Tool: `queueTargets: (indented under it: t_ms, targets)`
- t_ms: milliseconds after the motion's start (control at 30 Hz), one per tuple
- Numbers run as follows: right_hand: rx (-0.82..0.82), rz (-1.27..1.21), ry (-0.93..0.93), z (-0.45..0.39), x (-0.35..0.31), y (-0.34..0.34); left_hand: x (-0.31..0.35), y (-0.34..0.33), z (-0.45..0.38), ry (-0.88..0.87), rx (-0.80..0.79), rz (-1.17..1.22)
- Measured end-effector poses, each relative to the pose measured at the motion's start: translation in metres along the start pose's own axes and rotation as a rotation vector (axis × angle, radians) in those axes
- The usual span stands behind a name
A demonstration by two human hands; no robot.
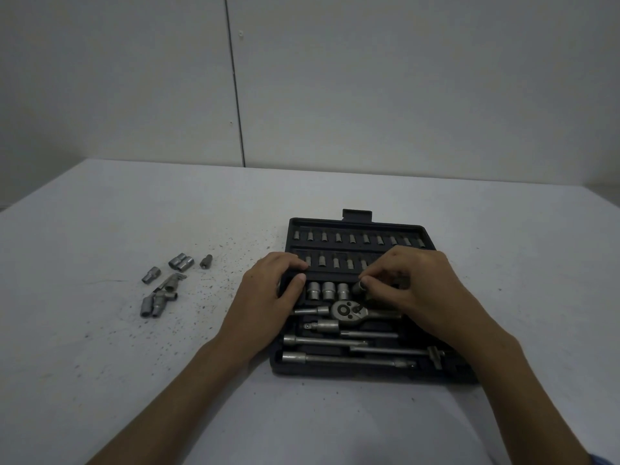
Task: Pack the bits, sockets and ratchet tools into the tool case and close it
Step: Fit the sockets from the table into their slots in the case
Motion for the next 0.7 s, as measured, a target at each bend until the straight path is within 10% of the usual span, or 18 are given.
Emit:
queueTargets:
  t_ms: [700]
  targets:
    - [-0.141, 0.012, -0.079, 0.008, 0.009, 0.012, 0.0, 0.0, 0.0, -0.005, -0.001, 0.009]
Point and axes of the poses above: each hand's wrist, its own z-axis away from the middle knuckle, its own y-axis out of the back of the hand, x = y × z, the point moved 3 cm from there along -z, towards the middle knuckle, and after that the axes turned 2 degrees about z, right-handed, at the moved point
